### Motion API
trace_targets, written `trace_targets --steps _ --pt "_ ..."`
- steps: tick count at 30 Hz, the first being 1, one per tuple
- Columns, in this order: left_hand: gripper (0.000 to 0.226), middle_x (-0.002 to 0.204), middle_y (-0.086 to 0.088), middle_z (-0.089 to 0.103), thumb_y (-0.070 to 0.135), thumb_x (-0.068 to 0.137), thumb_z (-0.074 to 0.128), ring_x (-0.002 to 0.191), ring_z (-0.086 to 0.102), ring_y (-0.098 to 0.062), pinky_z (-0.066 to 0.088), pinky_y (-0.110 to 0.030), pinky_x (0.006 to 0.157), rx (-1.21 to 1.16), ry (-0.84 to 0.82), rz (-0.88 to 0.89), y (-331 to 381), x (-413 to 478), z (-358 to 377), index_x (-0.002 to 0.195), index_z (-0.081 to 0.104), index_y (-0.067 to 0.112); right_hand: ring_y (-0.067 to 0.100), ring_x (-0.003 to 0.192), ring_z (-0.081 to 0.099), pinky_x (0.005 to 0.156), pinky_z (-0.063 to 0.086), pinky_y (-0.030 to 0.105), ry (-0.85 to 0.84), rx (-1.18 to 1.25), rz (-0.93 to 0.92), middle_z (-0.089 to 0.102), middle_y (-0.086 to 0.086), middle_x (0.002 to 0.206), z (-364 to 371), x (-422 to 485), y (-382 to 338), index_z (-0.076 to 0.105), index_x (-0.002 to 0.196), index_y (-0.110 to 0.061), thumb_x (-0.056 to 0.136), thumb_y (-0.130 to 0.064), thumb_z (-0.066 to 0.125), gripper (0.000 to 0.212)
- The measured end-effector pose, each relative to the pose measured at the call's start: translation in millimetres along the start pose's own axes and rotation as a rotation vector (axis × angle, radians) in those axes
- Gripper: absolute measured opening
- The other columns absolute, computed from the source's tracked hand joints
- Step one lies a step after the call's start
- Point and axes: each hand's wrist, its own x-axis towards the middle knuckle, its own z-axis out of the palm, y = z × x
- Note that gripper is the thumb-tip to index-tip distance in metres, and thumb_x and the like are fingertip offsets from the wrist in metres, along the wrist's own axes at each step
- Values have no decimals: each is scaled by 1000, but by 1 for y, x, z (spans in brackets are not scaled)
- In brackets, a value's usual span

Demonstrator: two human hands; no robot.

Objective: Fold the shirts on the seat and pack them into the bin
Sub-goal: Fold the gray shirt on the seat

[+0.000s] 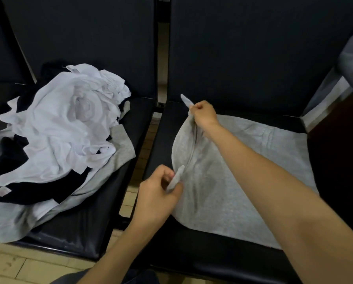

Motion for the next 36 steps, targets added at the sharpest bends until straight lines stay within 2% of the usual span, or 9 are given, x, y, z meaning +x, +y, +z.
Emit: trace_targets --steps 5,8,13,19,23,26,28,32,36 --pt "12 76 8 57 17 85 67 63 56 -11 46 -24 53 126 -115 289 24 -17 67 83 55 20 22 86 58 90 53 42 54 102 129 58 6 87 -70 10 33 56 84 -15 96 -24 54 15" --pt "25 75 10 60 18 70 77 49 54 -7 30 -15 41 406 -202 471 21 -25 107 86 58 22 27 86 59 92 51 44 105 -10 190 62 12 88 -85 20 60 55 70 -15 93 -22 58 25" --pt "37 60 13 53 22 43 88 43 48 -1 16 -12 39 624 -290 558 19 -39 133 67 60 28 25 107 59 93 49 33 68 -40 223 61 9 116 -90 7 69 56 121 -4 95 -23 57 33" --pt "32 68 8 53 10 49 83 38 44 -6 23 -13 33 567 -309 600 17 -37 122 65 56 20 19 110 56 96 48 30 38 19 -8 57 1 114 -93 7 68 52 131 -20 89 1 57 48" --pt "35 65 9 51 13 47 83 39 44 -6 4 -7 39 595 -385 579 13 -34 107 64 54 23 17 113 54 98 46 28 10 -12 -33 54 -3 121 -94 12 73 61 123 -19 94 6 43 43" --pt "18 84 5 57 20 70 71 63 60 -12 31 -12 46 537 -442 556 6 -38 112 86 64 19 23 122 51 104 43 30 56 -162 10 51 5 137 -90 17 87 62 123 -14 93 9 39 44" --pt "28 101 7 55 36 84 58 79 61 -11 46 -22 60 457 -442 487 12 -42 114 107 62 21 23 122 51 103 42 29 72 -209 -9 51 8 138 -89 15 88 58 127 -12 92 9 39 45" --pt "27 109 14 47 43 93 45 80 53 -4 50 -26 69 376 -312 371 24 -32 99 112 55 28 26 130 37 105 32 27 140 -373 -155 39 12 142 -91 -1 85 46 137 -15 93 -1 46 46" --pt "21 98 12 46 33 84 65 93 51 -7 39 -21 69 450 -269 319 -3 -14 74 101 60 22 14 120 42 96 33 18 69 -396 -289 49 3 128 -96 -47 83 61 116 -15 94 -10 53 24"
